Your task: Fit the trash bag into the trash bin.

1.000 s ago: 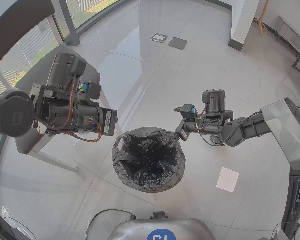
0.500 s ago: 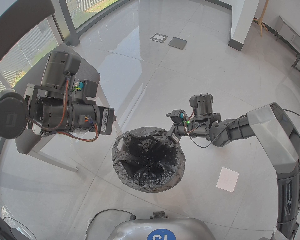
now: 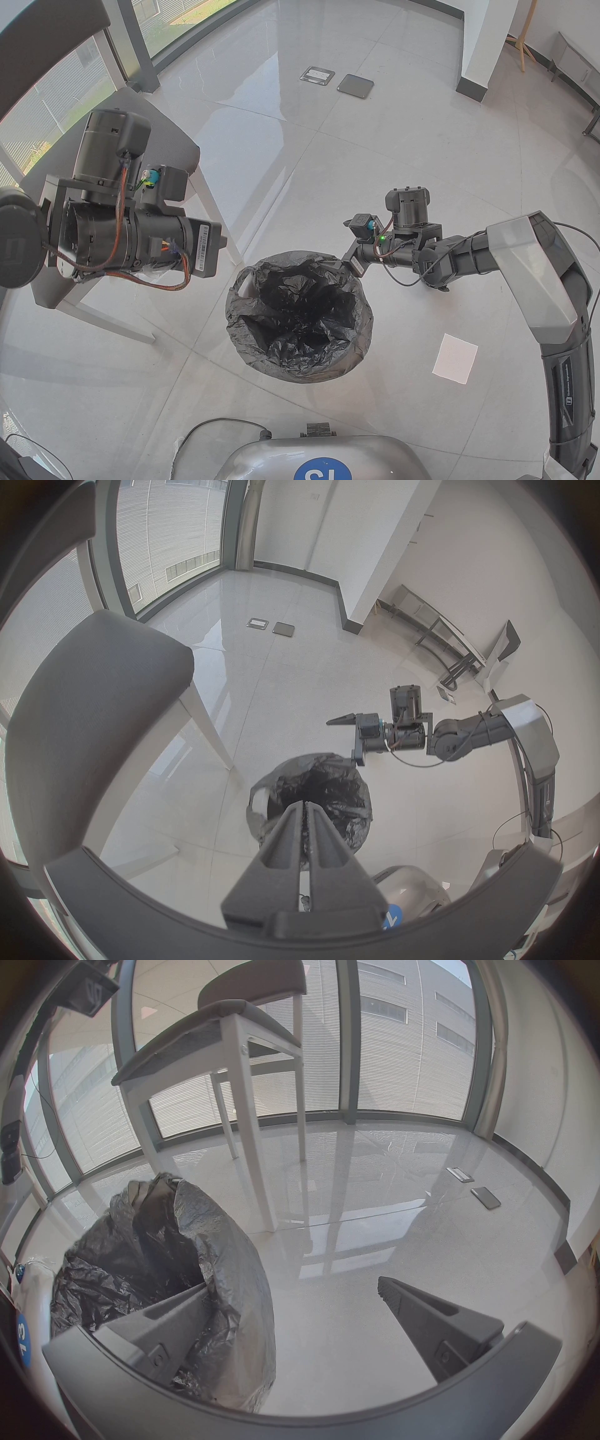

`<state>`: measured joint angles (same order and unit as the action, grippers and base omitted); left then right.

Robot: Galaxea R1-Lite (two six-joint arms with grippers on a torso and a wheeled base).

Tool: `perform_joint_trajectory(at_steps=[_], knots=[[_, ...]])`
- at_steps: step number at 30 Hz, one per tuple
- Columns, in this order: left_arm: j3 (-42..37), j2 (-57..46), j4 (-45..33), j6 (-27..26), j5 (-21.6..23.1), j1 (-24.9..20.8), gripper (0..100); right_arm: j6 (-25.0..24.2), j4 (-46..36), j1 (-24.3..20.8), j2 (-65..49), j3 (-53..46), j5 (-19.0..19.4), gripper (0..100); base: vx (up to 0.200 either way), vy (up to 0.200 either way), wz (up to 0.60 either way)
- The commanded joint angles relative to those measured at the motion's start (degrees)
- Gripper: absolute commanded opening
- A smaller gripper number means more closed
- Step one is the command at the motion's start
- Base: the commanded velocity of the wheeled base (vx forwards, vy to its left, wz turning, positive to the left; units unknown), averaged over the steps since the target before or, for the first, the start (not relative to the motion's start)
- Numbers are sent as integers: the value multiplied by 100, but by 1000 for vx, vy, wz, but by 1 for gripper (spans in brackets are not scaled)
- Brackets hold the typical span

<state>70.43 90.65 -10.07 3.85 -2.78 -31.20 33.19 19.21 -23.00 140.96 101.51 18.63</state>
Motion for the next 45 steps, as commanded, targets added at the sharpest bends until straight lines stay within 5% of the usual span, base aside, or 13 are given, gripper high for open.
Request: perform_joint_trajectory(at_steps=[1, 12, 16, 21, 29, 32, 37, 45], knots=[[-213, -126, 49, 1, -3, 8, 0, 3, 12, 129, 28, 123, 18, 100, 0, 0, 0], [-301, -214, 67, -7, -3, -1, 0, -287, 21, -468, -209, -140, 53, 100, 0, 0, 0], [-293, -74, 67, -34, 5, -9, 0, -999, 39, -987, -605, -747, 53, 100, 0, 0, 0], [-196, 172, 49, -78, 5, -53, 0, -1228, 39, -987, -1255, -1406, 53, 100, 0, 0, 0], [455, 999, 23, -165, -3, -229, 0, -1166, 21, 156, -2899, -3155, 36, 100, 0, 0, 0], [780, 1333, 58, -165, -3, -299, 0, -903, 4, 1079, -3470, -3594, 45, 100, 0, 0, 0], [938, 1464, 75, -113, -3, -273, 0, -639, -5, 2037, -3558, -3638, 45, 100, 0, 0, 0], [1096, 1376, 84, -78, -65, -97, 0, -375, 12, 2872, -2670, -3463, 45, 100, 0, 0, 0]])
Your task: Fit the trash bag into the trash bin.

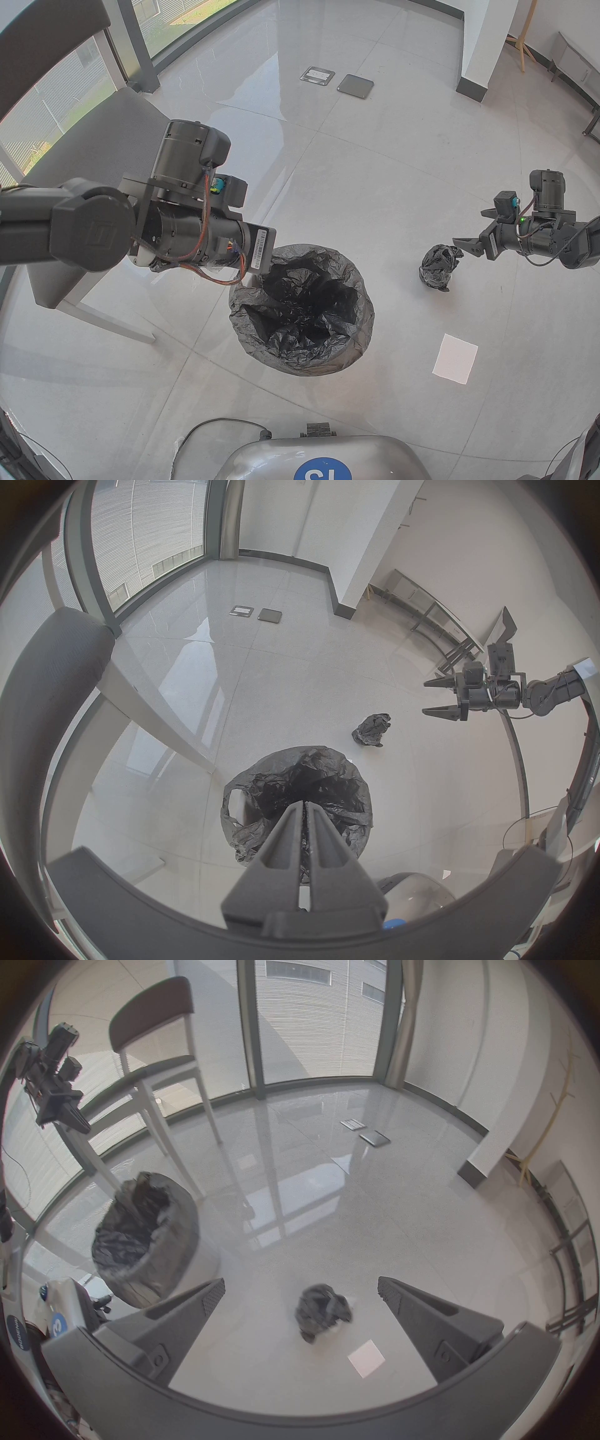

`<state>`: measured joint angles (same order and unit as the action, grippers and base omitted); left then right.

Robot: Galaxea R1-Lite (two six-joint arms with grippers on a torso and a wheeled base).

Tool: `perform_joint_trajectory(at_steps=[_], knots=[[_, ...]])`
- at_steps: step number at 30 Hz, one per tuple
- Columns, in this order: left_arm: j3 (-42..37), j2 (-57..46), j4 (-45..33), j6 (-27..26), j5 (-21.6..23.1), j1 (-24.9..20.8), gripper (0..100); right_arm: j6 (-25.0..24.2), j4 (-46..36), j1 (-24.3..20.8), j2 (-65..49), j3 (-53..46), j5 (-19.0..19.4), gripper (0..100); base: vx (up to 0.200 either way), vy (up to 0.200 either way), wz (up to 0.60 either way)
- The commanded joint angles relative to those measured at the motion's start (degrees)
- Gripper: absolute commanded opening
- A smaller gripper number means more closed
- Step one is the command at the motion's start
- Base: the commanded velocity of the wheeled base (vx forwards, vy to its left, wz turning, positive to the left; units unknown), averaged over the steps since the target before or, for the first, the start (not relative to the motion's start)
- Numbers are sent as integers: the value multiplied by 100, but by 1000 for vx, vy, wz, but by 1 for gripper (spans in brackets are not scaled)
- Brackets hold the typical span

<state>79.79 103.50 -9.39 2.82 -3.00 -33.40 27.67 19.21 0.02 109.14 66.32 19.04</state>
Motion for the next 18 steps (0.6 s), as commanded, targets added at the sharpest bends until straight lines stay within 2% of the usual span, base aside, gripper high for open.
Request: perform_joint_trajectory(at_steps=[1, 7, 18], knots=[[151, 30, 42, 26, -43, 141, 0, 186, 12, 622, 635, 92, 3, 100, 0, 0, 0], [248, -207, 306, 44, -52, 317, 0, 203, 12, 920, 1637, 690, 12, 100, 0, 0, 0], [617, -612, 411, 158, -25, 449, 0, 142, -146, 938, 3175, 2351, 21, 100, 0, 0, 0]])
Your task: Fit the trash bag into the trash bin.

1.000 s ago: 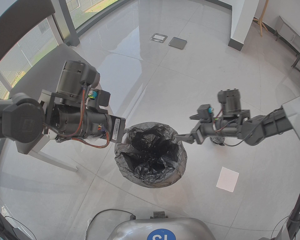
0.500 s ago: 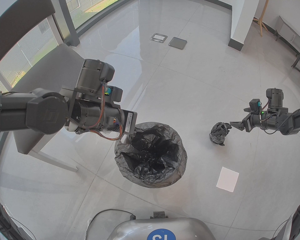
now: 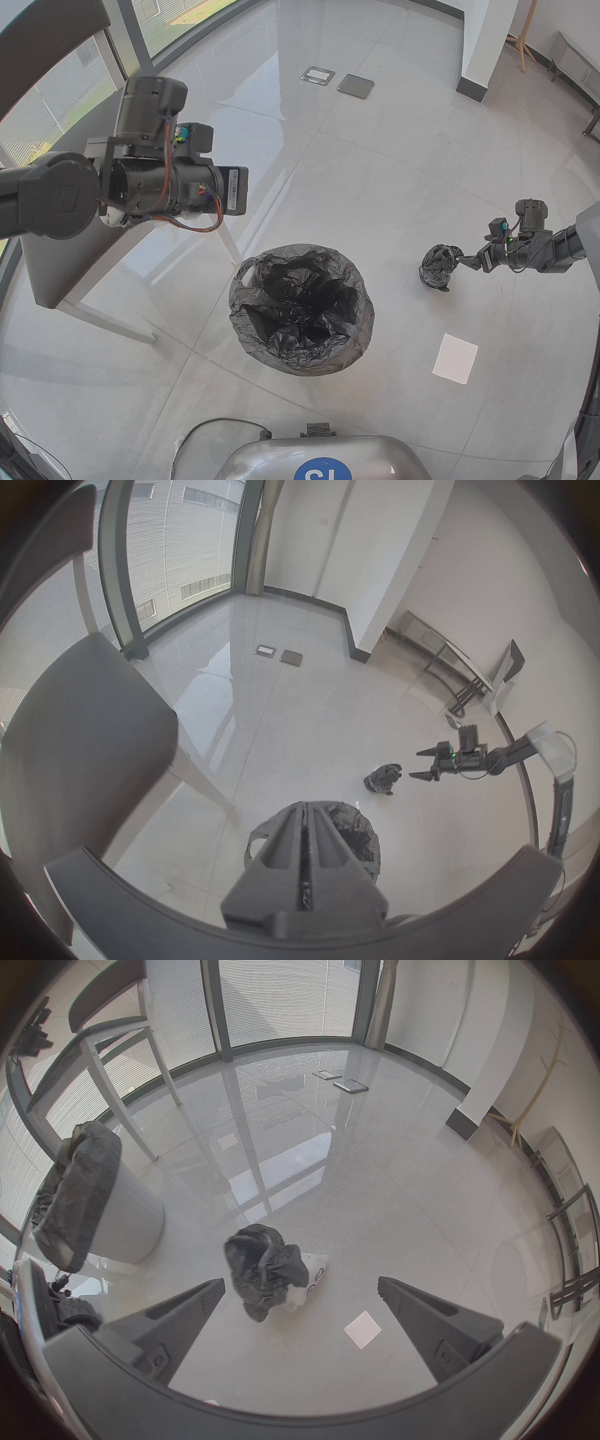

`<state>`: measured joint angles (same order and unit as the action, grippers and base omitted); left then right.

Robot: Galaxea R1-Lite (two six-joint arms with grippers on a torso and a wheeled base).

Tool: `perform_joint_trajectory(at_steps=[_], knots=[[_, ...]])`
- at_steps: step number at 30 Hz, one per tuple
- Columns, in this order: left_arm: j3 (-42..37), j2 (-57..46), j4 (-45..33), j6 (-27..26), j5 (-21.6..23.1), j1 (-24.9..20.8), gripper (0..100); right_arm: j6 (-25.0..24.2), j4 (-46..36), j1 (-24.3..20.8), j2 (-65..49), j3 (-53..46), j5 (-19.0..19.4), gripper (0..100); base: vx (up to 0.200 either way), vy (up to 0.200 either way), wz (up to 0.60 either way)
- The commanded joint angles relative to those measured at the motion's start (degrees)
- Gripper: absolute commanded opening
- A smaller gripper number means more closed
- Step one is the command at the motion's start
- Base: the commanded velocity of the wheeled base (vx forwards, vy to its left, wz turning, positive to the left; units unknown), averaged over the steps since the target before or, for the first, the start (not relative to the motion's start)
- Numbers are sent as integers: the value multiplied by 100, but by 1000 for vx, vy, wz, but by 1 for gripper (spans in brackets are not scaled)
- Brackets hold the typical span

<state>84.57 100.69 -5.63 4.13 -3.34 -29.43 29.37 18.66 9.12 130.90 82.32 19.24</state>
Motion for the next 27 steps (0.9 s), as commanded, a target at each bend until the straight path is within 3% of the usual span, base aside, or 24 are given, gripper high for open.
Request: perform_joint_trajectory(at_steps=[1, 14, 27], knots=[[139, -358, 36, 17, 18, 51, 0, -45, -144, 37, 1148, 943, 1, 100, 0, 0, 0], [-204, -630, 62, 17, 0, 245, 0, -142, -706, -42, 2045, 2473, 1, 100, 0, 0, 0], [-344, -744, 168, 9, 9, 280, 0, -168, -715, -376, 2053, 2517, 1, 100, 0, 0, 0]])
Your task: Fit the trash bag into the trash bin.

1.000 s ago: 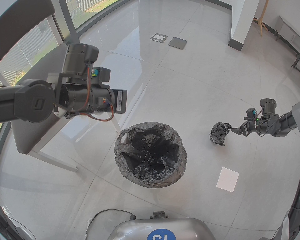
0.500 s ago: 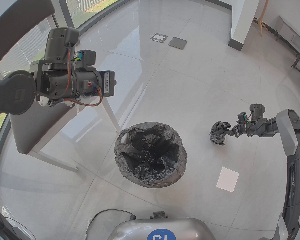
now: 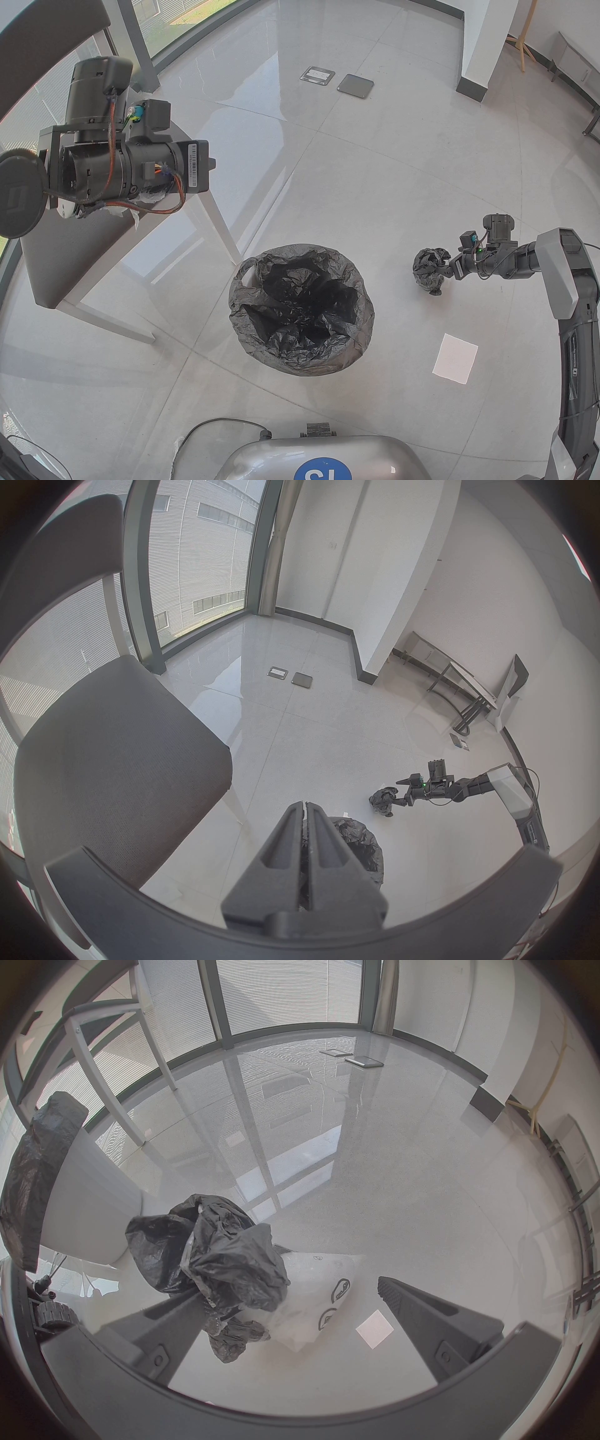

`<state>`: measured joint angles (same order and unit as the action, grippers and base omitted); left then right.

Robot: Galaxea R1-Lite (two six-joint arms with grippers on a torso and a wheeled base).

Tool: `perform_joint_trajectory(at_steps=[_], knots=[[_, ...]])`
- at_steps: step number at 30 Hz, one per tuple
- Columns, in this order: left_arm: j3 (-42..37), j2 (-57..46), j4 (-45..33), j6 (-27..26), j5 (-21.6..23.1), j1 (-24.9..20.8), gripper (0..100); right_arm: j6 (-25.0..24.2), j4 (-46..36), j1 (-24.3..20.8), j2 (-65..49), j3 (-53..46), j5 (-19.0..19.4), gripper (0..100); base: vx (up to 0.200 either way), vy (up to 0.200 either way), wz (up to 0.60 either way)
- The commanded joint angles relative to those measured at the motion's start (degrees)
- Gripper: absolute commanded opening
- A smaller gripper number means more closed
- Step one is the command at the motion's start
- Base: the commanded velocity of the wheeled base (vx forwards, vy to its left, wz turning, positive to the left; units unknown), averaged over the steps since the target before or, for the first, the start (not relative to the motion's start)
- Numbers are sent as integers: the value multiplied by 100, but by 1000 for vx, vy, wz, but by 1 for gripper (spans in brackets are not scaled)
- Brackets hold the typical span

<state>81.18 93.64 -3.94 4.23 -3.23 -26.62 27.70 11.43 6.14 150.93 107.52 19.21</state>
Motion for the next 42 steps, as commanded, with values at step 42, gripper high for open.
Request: perform_joint_trajectory(at_steps=[42], knots=[[-5, -117, 51, 8, 15, -53, 0, -98, 526, -412, -1699, -1541, 4, 100, 0, 0, 0]])
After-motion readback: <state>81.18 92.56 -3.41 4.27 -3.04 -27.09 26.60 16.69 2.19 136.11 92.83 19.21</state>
